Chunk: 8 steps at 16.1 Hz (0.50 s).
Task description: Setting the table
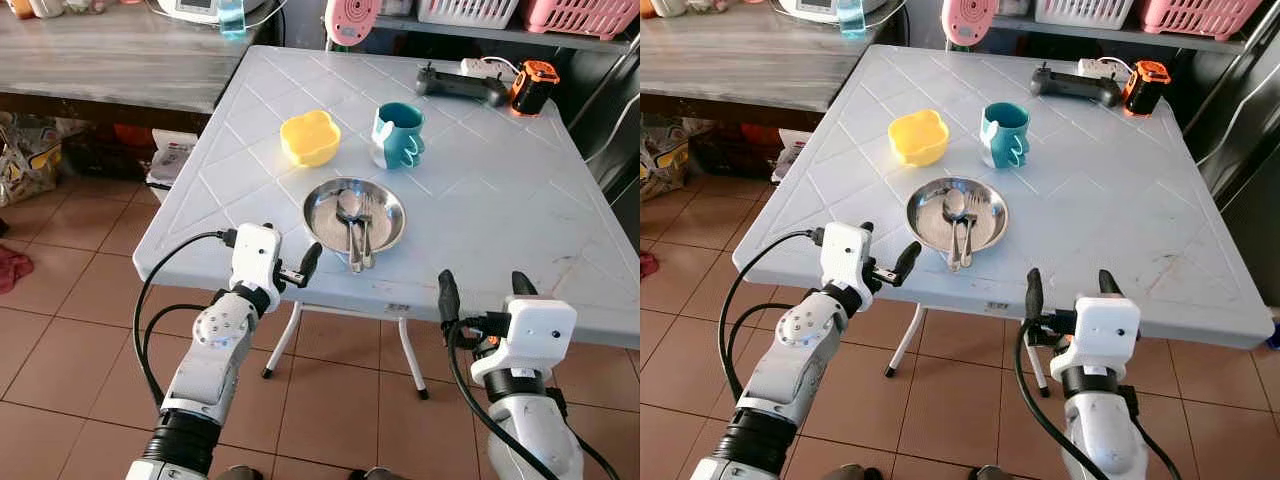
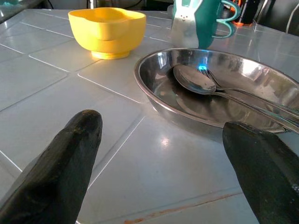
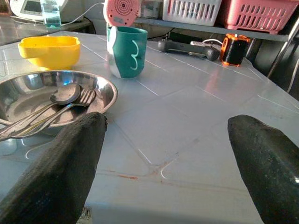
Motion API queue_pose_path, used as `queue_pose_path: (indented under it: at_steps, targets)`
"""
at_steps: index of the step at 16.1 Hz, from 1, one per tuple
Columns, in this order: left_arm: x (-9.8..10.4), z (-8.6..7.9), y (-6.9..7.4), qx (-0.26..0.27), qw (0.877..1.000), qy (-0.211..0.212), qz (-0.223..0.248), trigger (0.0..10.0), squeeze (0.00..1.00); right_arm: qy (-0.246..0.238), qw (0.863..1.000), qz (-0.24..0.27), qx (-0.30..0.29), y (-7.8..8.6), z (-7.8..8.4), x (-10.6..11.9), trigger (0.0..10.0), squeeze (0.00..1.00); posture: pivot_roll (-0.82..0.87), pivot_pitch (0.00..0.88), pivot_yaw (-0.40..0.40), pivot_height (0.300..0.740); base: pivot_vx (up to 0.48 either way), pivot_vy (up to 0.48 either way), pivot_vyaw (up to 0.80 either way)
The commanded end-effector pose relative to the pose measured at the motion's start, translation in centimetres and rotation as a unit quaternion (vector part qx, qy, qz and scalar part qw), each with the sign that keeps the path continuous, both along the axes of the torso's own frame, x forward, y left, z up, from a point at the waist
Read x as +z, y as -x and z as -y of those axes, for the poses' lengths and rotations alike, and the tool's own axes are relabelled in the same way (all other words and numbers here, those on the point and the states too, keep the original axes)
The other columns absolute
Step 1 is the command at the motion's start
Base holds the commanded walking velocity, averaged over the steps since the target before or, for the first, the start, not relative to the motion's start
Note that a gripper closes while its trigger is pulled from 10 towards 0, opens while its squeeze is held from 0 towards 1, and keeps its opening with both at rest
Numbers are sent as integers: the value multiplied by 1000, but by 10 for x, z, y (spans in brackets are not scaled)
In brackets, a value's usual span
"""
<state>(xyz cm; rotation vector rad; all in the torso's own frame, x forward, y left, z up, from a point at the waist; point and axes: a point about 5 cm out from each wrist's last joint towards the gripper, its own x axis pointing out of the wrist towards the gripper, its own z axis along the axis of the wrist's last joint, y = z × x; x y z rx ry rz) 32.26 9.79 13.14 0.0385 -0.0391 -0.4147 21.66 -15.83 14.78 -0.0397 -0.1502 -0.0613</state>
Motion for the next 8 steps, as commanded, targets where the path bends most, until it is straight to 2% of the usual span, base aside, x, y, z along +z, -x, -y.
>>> queue_pose_path:
  at_steps: [1,8]
  targets:
    - [-1,2,1,-9,1000,-9,1,10000,0,0,1000,1,-5,2,2,-1,10000,0,18,146,-24,714,0,311,0]
    - [-2,2,1,-11,1000,-14,-2,10000,0,0,1000,-1,-8,3,2,-2,10000,0,19,150,-18,714,0,307,0]
